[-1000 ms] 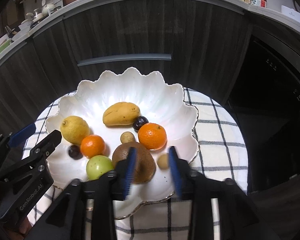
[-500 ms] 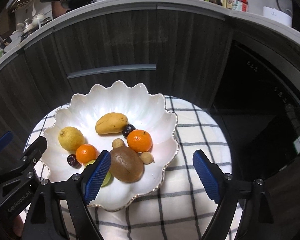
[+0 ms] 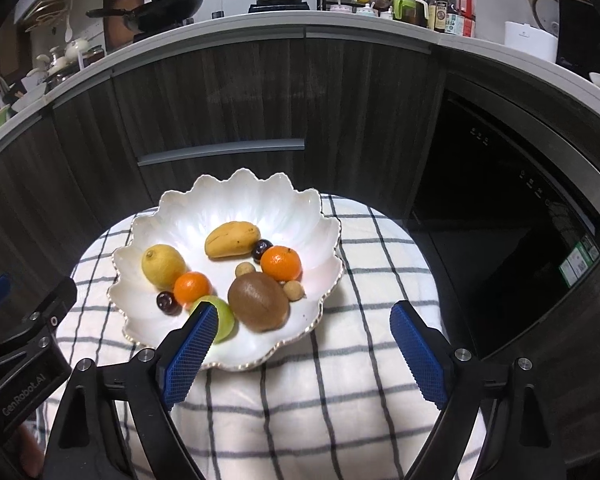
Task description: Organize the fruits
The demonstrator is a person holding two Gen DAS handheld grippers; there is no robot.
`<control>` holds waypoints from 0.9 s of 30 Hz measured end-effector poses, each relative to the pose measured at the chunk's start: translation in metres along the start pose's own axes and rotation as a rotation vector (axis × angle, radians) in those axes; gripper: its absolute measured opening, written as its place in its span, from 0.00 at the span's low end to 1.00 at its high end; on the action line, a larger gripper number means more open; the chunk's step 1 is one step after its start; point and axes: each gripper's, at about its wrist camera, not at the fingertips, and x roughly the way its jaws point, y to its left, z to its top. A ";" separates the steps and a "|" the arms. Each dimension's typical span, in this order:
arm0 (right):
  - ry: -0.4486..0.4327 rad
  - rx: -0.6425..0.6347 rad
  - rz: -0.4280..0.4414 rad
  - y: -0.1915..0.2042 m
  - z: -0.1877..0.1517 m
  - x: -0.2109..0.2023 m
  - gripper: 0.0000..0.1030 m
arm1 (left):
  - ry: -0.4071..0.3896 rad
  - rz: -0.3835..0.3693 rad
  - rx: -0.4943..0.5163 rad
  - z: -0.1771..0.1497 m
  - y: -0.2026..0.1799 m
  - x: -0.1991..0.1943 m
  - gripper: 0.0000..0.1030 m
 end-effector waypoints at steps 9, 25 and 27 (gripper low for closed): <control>-0.022 0.012 0.010 -0.003 -0.018 -0.037 0.86 | 0.013 0.008 -0.023 -0.014 0.009 -0.036 0.98; -0.042 0.006 0.015 -0.003 -0.060 -0.093 0.86 | 0.015 0.013 -0.030 -0.051 0.022 -0.095 0.99; -0.038 0.004 0.016 -0.004 -0.066 -0.097 0.86 | 0.014 0.012 -0.027 -0.055 0.023 -0.100 0.99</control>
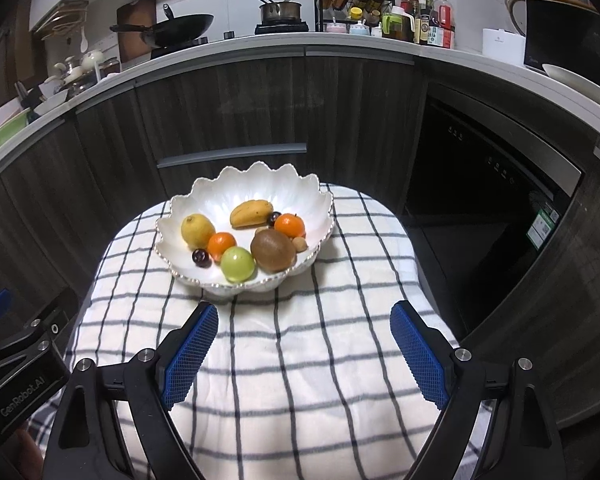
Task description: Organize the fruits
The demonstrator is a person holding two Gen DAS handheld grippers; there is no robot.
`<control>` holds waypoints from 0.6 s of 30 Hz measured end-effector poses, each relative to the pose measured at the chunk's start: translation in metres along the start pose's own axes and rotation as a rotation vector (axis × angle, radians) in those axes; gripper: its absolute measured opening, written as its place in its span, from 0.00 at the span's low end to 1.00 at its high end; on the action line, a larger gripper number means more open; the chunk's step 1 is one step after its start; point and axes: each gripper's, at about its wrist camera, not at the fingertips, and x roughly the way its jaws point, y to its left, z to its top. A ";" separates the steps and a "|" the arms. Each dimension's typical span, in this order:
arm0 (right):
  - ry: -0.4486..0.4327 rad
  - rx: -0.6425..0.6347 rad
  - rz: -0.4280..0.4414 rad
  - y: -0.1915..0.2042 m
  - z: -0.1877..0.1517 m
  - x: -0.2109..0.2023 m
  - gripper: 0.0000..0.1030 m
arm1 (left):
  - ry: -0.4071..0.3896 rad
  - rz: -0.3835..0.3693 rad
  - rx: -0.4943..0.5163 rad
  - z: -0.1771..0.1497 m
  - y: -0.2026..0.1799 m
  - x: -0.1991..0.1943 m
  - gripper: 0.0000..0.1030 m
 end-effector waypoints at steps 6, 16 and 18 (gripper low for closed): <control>-0.003 0.000 -0.006 -0.002 -0.014 -0.012 0.86 | 0.007 -0.002 -0.005 -0.015 0.003 -0.011 0.99; -0.016 -0.013 -0.017 -0.002 -0.039 -0.027 0.86 | 0.019 -0.003 0.006 -0.045 0.012 -0.023 0.99; -0.021 -0.009 -0.018 -0.002 -0.047 -0.031 0.86 | 0.007 0.000 0.008 -0.050 0.014 -0.028 0.99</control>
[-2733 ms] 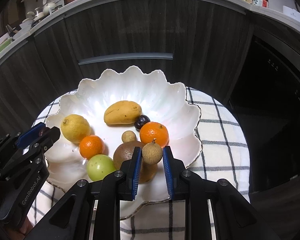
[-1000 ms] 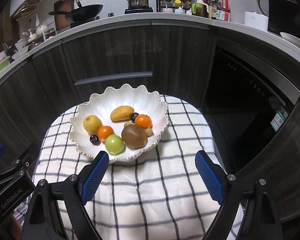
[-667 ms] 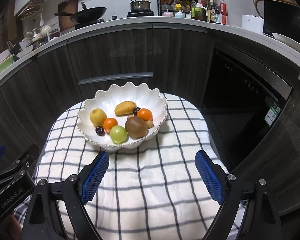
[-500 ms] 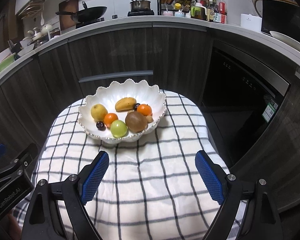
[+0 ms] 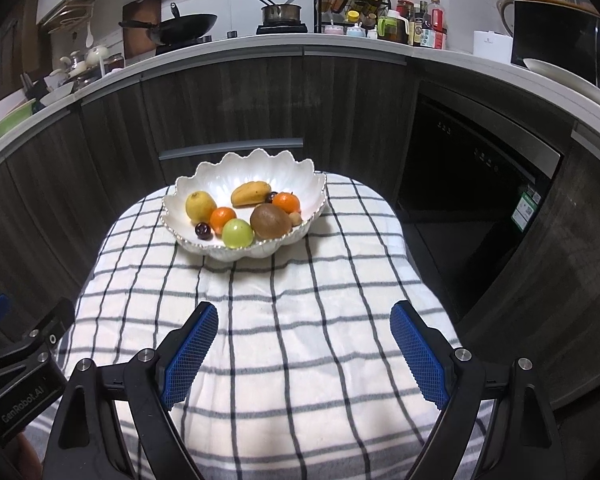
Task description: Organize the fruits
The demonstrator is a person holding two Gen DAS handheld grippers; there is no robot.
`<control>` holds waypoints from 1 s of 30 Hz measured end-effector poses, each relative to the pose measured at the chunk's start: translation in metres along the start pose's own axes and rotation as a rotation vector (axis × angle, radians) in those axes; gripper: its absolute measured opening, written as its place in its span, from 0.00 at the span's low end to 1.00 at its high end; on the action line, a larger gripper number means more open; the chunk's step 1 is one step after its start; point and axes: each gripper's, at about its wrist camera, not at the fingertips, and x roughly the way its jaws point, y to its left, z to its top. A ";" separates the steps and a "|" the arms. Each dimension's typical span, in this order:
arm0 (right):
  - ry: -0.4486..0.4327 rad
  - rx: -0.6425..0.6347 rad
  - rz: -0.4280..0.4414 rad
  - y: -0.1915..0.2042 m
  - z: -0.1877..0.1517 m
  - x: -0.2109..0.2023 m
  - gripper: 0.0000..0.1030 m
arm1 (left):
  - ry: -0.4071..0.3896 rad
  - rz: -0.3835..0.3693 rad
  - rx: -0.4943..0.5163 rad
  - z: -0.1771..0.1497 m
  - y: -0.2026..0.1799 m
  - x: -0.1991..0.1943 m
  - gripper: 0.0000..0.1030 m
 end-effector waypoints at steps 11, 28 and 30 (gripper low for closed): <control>-0.018 0.006 0.009 -0.001 -0.031 -0.015 0.86 | -0.032 -0.012 -0.007 -0.032 0.008 -0.016 1.00; -0.094 -0.016 0.014 0.002 -0.039 -0.028 0.86 | -0.089 -0.006 -0.006 -0.043 0.010 -0.028 1.00; -0.088 -0.020 0.014 0.002 -0.040 -0.028 0.86 | -0.087 -0.007 -0.007 -0.043 0.010 -0.027 1.00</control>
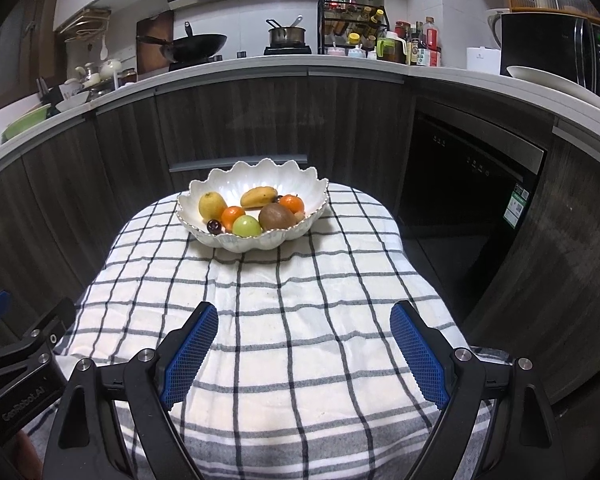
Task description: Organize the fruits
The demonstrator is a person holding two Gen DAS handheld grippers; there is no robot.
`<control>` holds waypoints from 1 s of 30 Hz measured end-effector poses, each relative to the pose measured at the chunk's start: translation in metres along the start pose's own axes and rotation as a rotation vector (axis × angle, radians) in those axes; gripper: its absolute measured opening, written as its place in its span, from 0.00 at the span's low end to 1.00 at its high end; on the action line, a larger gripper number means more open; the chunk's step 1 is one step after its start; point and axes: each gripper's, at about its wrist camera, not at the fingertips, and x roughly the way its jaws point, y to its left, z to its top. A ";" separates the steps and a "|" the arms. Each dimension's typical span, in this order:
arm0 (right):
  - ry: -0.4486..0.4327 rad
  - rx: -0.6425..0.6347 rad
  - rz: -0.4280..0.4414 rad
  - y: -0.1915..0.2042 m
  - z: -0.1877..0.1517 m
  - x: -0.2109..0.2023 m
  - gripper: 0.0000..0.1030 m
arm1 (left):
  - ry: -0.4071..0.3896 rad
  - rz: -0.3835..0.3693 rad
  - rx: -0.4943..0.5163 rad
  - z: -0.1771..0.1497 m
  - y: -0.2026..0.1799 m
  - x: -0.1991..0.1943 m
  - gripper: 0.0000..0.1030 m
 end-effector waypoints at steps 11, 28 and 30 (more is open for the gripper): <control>0.002 0.004 -0.005 -0.001 0.000 0.001 0.86 | 0.001 -0.001 0.008 0.001 -0.001 -0.001 1.00; -0.001 0.005 -0.008 -0.002 0.001 0.001 0.86 | 0.002 -0.001 0.010 0.001 -0.002 -0.001 1.00; -0.001 0.006 -0.008 -0.002 0.001 0.001 0.86 | 0.001 -0.001 0.009 0.001 -0.002 -0.001 1.00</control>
